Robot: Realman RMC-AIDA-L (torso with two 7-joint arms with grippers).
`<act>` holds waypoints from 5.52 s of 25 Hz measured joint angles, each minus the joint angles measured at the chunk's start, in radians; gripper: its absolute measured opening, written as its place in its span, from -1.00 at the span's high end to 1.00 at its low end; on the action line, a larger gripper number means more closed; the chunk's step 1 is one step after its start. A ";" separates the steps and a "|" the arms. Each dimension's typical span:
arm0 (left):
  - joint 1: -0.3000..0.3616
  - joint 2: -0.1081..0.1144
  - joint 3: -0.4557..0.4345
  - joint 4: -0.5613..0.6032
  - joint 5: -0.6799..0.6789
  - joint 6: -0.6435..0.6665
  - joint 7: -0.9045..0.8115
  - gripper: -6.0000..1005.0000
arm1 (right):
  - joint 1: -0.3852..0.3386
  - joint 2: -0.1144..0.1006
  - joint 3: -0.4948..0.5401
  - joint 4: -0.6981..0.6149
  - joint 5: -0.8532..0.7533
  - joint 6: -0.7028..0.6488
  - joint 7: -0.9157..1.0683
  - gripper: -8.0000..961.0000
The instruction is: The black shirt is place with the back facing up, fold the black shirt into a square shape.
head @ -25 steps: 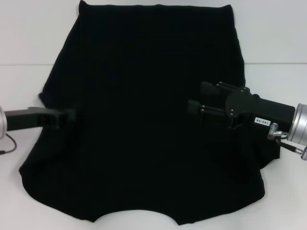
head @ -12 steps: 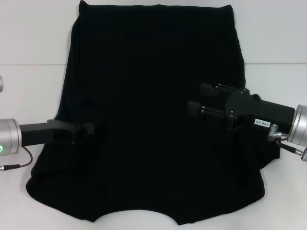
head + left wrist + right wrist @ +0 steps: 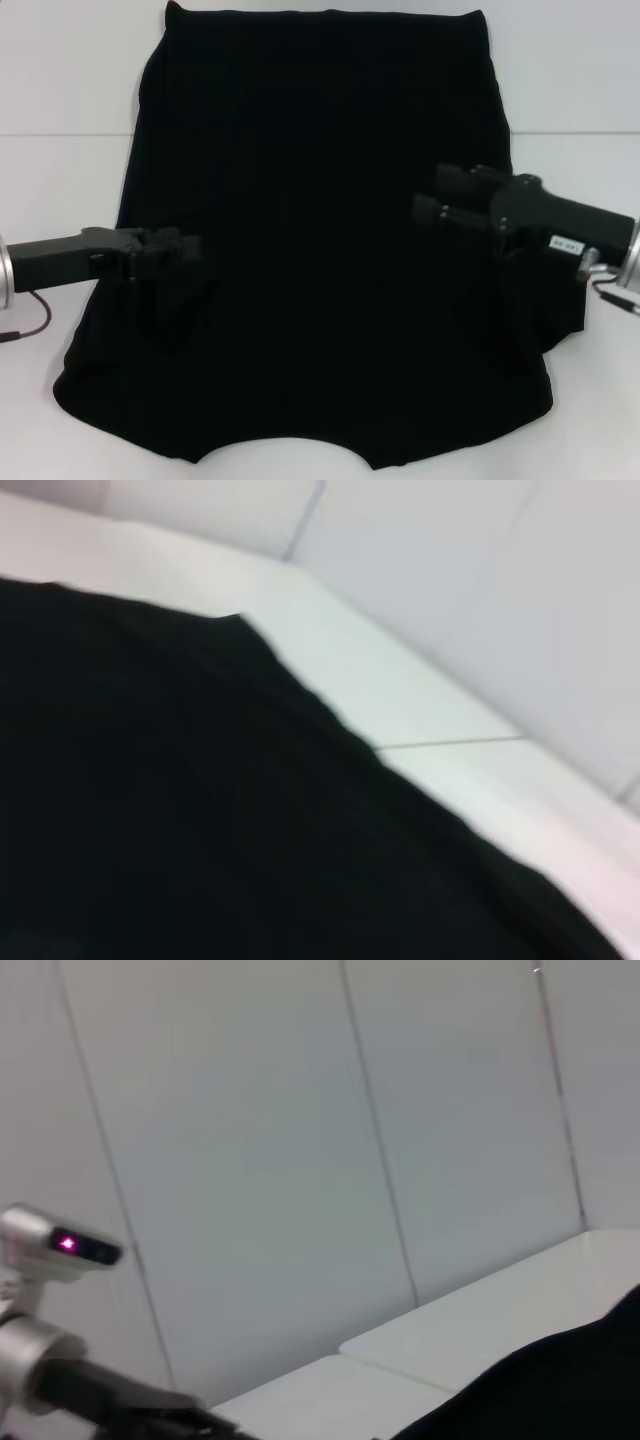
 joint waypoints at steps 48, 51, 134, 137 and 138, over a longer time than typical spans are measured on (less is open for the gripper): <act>-0.036 -0.031 0.103 -0.121 -0.060 0.080 0.452 -0.89 | 0.005 -0.142 0.006 -0.095 -0.607 0.254 1.087 -0.35; -0.035 -0.031 0.103 -0.121 -0.060 0.078 0.452 -0.89 | 0.007 -0.135 0.006 -0.094 -0.608 0.262 1.087 -0.30; -0.045 -0.038 0.104 -0.135 -0.065 0.070 0.445 -0.87 | -0.097 -0.074 0.254 -0.083 -0.469 0.407 0.779 0.89; -0.047 -0.038 0.104 -0.135 -0.064 0.070 0.445 -0.86 | -0.098 -0.071 0.255 -0.083 -0.469 0.408 0.776 0.89; -0.048 -0.038 0.104 -0.135 -0.063 0.070 0.445 -0.86 | -0.097 -0.070 0.255 -0.083 -0.469 0.408 0.775 0.89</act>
